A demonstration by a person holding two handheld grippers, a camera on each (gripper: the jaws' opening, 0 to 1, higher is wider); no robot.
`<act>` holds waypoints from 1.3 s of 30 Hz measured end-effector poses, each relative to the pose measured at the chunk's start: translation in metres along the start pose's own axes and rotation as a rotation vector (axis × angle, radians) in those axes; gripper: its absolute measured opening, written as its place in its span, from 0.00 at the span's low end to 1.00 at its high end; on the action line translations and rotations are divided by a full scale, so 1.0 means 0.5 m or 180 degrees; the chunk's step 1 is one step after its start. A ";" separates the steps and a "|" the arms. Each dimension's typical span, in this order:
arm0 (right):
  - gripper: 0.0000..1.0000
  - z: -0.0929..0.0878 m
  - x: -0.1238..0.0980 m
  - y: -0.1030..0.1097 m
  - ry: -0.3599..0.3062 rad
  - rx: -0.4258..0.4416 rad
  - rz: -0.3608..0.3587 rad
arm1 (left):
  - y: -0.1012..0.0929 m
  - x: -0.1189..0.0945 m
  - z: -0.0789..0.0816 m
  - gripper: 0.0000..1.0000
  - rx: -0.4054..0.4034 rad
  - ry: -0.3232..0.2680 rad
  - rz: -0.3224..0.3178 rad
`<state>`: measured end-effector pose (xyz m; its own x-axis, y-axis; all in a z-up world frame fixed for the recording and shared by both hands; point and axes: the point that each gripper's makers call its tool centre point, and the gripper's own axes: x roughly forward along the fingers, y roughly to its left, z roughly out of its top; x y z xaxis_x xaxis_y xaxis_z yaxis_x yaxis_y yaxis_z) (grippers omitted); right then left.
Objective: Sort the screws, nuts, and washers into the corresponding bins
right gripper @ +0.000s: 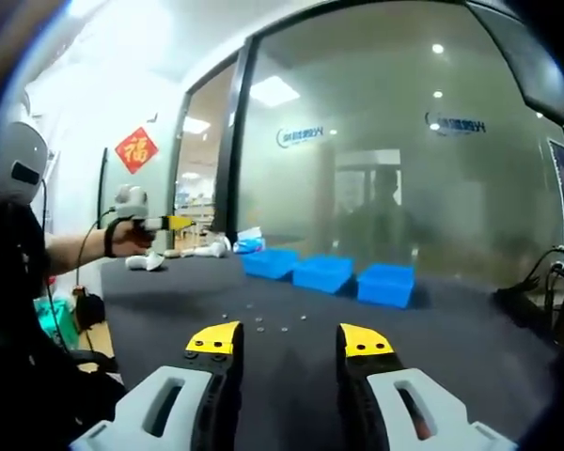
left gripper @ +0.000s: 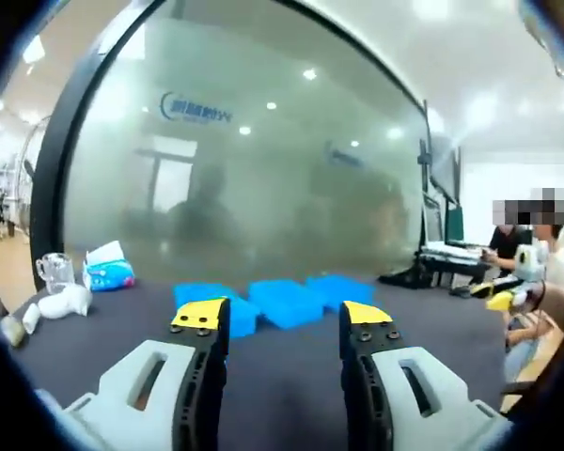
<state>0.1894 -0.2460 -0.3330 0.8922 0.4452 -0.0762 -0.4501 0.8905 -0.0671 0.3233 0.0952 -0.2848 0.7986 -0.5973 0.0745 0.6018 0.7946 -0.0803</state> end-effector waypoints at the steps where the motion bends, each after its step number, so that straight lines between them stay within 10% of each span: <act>1: 0.36 0.001 0.000 0.000 -0.0002 0.0000 -0.0004 | -0.004 -0.011 -0.006 0.46 0.0047 0.0016 -0.0016; 17: 0.39 -0.001 -0.001 -0.009 -0.0013 0.0034 -0.0052 | -0.053 -0.127 -0.053 0.46 0.0064 0.0087 -0.0035; 39: 0.39 -0.012 -0.007 -0.012 0.0005 0.0058 -0.0052 | -0.106 -0.135 -0.090 0.47 0.0253 0.0362 -0.0484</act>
<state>0.1888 -0.2535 -0.3382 0.8994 0.4304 -0.0768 -0.4346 0.8992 -0.0503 0.2379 0.0883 -0.3302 0.6974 -0.7159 -0.0335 0.7164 0.6977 0.0025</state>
